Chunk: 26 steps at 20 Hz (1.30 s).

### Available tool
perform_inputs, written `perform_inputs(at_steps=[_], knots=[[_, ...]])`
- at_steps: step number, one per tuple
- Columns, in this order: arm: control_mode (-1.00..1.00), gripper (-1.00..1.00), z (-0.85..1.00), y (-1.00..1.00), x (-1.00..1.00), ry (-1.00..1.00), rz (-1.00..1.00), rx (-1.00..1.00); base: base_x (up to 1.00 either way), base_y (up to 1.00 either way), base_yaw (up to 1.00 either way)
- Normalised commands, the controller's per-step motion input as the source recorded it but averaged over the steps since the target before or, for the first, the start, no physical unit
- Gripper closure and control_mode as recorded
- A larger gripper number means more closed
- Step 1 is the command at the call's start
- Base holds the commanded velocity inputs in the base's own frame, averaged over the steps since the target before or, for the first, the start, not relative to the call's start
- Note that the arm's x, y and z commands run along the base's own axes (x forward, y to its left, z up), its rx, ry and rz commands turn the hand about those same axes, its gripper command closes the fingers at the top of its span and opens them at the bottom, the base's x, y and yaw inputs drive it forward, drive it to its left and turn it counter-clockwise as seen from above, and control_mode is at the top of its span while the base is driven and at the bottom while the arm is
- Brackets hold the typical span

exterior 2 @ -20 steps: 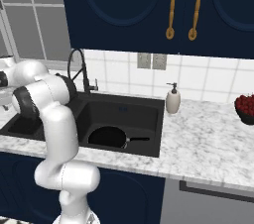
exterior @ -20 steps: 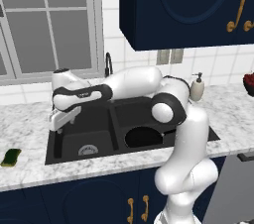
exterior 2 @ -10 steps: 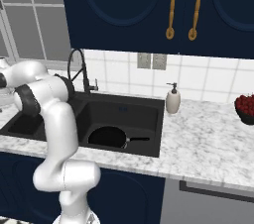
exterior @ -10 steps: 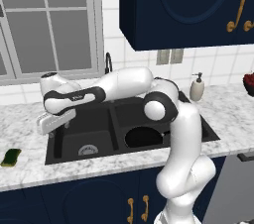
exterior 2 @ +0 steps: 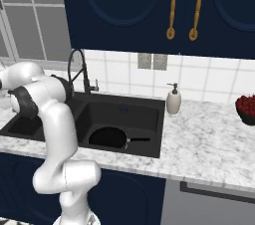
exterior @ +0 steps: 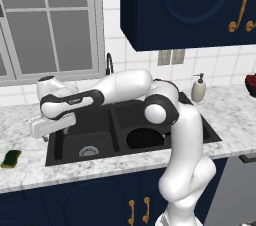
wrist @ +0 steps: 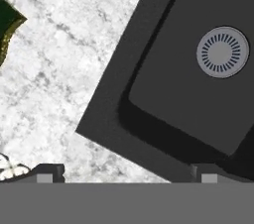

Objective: Pick the pan and sponge and place them into the sink. Then turn on the water.

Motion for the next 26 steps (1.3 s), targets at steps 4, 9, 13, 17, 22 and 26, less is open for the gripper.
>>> perform_inputs(at_steps=[4,9,13,17,22,26], knots=[[-1.0,-1.0,-0.01,0.27,-0.06,0.0,-0.37,0.01,0.0,0.0,0.0],[-1.0,-1.0,-0.01,0.39,0.01,0.0,-0.36,0.0,0.0,0.0,0.0],[-1.0,-1.0,0.0,0.47,0.01,0.0,-0.18,0.0,0.0,0.0,0.0],[-1.0,-1.0,-0.02,0.24,0.0,0.0,-0.01,-0.03,0.0,0.0,0.0],[-1.0,-1.0,-0.09,0.28,0.0,0.0,0.0,-0.04,0.0,0.0,0.0],[-1.0,-1.0,-0.17,0.3,0.0,-0.01,0.0,0.0,0.0,0.0,0.0]])
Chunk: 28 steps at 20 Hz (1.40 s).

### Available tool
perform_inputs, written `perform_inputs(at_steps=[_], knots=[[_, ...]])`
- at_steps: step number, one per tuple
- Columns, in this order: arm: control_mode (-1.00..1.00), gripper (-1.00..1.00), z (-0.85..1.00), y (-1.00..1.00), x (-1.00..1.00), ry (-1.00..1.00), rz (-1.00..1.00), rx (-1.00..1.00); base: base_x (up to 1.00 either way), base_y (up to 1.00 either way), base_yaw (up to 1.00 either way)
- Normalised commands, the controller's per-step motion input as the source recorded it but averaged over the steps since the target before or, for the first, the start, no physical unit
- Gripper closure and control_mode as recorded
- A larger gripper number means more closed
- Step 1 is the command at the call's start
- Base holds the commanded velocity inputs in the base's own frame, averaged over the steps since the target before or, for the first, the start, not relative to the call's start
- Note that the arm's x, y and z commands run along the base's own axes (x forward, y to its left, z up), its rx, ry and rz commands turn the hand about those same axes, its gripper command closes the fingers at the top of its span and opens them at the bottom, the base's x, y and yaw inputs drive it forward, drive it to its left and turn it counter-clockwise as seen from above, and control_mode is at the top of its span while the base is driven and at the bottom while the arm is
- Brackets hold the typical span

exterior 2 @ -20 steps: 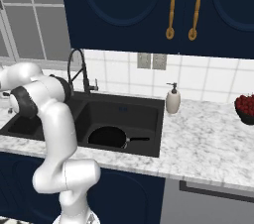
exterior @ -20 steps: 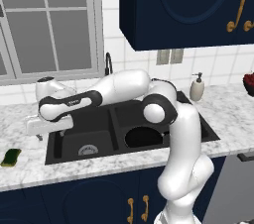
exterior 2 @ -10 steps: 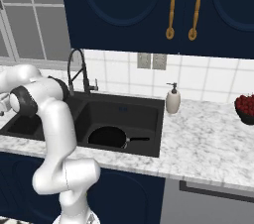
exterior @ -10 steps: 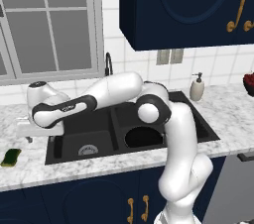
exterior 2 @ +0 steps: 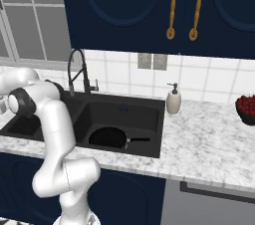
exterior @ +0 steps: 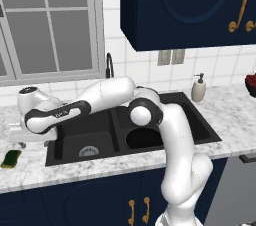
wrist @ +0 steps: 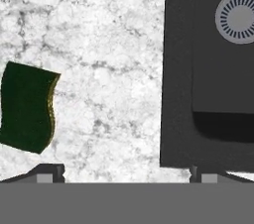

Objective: Pick the pan and sponge and place them into the sink. Then turn on the water.

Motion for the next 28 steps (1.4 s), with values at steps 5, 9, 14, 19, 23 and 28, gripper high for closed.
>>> perform_inputs(at_steps=[5,9,14,19,23,28], knots=[[-1.0,-1.0,-0.08,0.34,0.0,0.0,0.0,0.0,0.0,0.0,0.0],[-1.0,-1.0,-0.02,0.35,0.0,0.0,0.0,0.0,0.0,0.0,0.0],[-1.0,-1.0,-0.07,0.33,0.01,0.0,0.0,0.0,0.0,0.0,0.0],[-1.0,-1.0,-0.15,0.24,0.07,0.0,0.0,0.0,0.0,0.0,0.0],[-1.0,-1.0,-0.15,0.2,0.12,0.0,0.0,0.0,0.0,0.0,0.0],[-1.0,-1.0,-0.16,0.23,0.1,0.0,0.0,0.0,0.0,0.0,0.0]])
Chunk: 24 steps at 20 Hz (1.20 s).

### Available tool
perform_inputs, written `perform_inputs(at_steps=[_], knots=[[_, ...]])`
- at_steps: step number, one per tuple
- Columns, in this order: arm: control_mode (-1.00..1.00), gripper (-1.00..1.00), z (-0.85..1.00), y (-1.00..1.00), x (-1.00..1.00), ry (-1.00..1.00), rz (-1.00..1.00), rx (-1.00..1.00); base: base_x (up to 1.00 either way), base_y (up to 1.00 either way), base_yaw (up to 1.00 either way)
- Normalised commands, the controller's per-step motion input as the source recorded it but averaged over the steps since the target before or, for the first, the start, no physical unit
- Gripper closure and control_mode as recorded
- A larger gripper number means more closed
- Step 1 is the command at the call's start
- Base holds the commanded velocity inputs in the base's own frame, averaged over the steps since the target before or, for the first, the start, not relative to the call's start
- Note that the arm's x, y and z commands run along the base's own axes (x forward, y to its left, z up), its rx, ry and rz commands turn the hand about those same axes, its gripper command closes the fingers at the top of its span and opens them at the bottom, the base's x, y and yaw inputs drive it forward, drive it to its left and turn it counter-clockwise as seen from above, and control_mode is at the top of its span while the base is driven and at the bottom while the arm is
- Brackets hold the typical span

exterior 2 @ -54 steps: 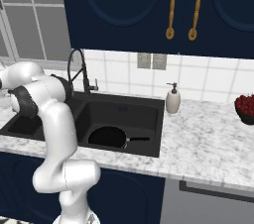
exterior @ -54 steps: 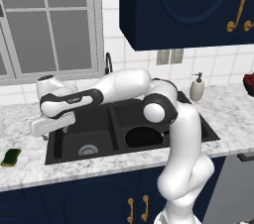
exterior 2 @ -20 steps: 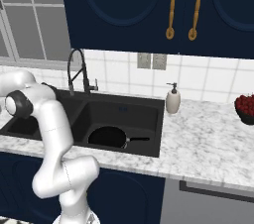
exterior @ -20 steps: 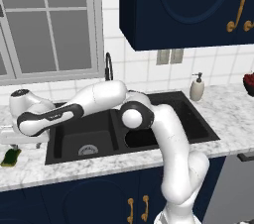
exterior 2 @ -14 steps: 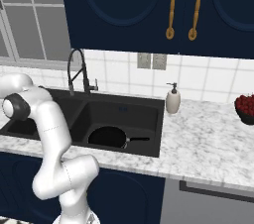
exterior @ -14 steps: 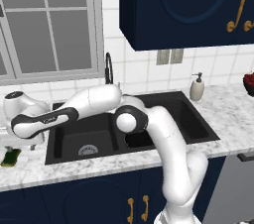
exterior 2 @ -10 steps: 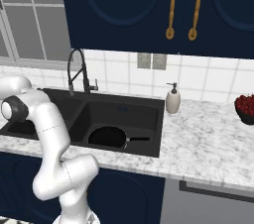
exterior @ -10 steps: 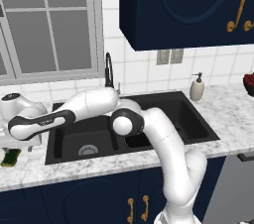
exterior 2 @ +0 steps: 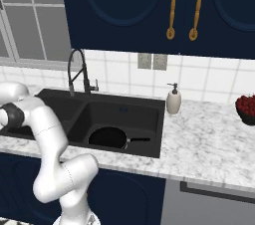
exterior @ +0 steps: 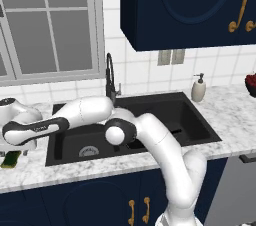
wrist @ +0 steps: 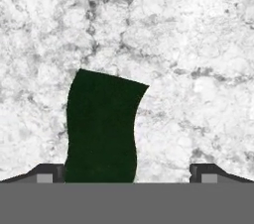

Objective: Pick the pan and sponge and place them into the sink. Then turn on the water.

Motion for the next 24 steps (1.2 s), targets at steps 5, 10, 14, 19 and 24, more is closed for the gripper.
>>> perform_inputs(at_steps=[5,10,14,19,24], knots=[[-1.0,-1.0,-0.2,0.19,0.08,0.0,0.0,0.0,0.0,0.0,0.0],[-1.0,-1.0,-0.23,0.16,0.06,0.0,0.0,0.0,0.0,0.0,0.0],[-1.0,-1.0,-0.27,0.14,0.04,0.0,0.0,0.0,0.0,0.0,0.0],[-1.0,1.0,-0.22,0.08,0.01,0.0,0.0,0.0,0.0,0.0,0.0],[-1.0,1.0,0.0,0.0,0.0,0.0,0.0,0.0,0.0,0.0,0.0]])
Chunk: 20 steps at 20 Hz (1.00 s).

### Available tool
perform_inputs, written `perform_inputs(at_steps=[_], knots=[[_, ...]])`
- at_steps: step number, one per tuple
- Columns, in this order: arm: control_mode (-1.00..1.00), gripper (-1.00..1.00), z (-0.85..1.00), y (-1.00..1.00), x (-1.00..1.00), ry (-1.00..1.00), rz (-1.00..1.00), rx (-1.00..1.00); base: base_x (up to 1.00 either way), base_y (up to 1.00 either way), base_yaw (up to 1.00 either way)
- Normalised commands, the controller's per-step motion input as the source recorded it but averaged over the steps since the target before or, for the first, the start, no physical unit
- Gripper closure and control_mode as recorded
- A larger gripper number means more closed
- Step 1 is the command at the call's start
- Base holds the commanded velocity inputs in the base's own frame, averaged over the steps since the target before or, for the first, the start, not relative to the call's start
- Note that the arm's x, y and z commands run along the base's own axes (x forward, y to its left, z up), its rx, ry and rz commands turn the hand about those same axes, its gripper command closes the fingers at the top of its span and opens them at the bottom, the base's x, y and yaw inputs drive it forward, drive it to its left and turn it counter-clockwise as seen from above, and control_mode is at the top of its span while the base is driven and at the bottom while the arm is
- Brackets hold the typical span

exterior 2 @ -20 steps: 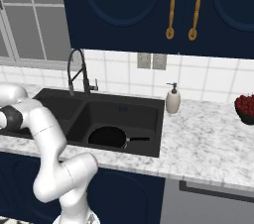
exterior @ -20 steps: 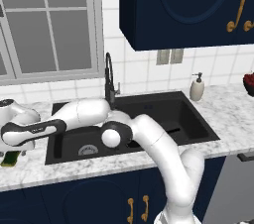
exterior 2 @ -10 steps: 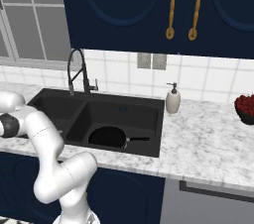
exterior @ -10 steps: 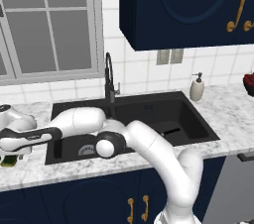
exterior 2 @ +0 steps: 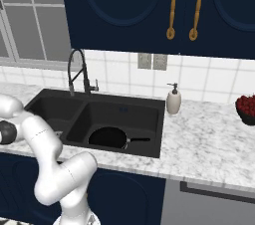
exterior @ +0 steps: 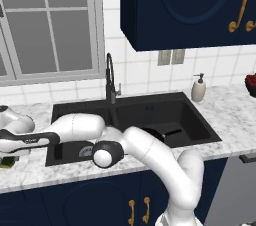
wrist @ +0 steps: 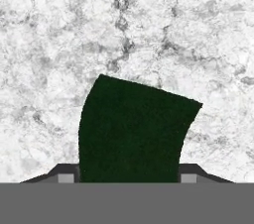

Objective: Pick the pan and sponge and place them into the sink. Then turn on the water.

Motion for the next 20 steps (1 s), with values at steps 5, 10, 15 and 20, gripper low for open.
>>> perform_inputs(at_steps=[5,10,15,20], knots=[[-1.0,1.0,-0.04,-0.03,-0.01,0.0,0.0,0.0,0.0,0.0,0.0],[-1.0,1.0,0.05,-0.7,-0.6,-0.2,0.14,0.12,0.0,0.0,0.0],[-1.0,1.0,0.18,-0.99,-0.83,-0.21,0.17,0.21,0.0,0.0,0.0],[-1.0,1.0,0.0,-1.0,-0.76,-0.17,0.16,0.25,0.0,0.0,0.0]])
